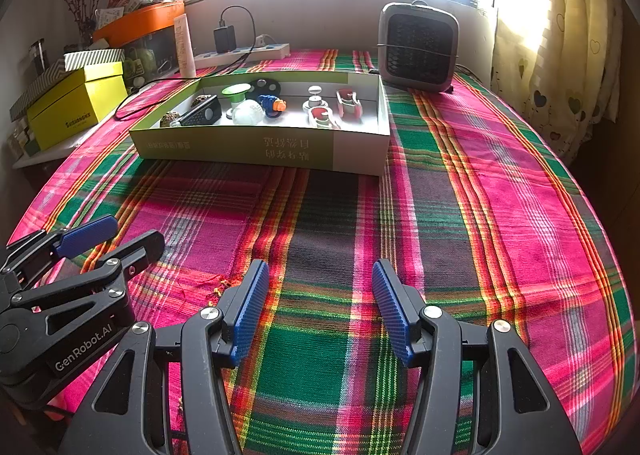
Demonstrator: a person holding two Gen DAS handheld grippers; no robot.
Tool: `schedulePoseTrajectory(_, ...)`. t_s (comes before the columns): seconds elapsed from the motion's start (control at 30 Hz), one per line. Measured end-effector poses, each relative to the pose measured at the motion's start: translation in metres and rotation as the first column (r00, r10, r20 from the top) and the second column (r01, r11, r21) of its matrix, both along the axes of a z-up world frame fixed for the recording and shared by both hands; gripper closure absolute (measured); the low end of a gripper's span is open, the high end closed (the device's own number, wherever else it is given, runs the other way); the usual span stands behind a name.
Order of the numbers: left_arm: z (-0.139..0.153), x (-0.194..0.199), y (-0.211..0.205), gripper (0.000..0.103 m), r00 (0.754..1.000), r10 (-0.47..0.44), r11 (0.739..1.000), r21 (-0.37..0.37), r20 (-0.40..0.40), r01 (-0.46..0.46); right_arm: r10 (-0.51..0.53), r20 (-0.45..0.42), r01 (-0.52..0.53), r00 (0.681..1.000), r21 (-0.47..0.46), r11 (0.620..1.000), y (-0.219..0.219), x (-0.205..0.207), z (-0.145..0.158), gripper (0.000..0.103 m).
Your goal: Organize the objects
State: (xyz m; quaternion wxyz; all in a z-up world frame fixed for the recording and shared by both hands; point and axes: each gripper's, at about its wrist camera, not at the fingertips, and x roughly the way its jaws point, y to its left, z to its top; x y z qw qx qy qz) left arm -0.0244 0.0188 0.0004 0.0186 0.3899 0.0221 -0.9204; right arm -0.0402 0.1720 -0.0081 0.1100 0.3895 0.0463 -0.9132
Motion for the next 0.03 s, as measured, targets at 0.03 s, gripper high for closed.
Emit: schedulePoseTrajectory(0.03,-0.0001,0.0001,0.0002,0.051,1.0,0.0,1.0,0.0,0.0,0.0,0.0,0.0,0.0,1.0,0.0,1.0,0.0001,-0.0001,0.0,0.048)
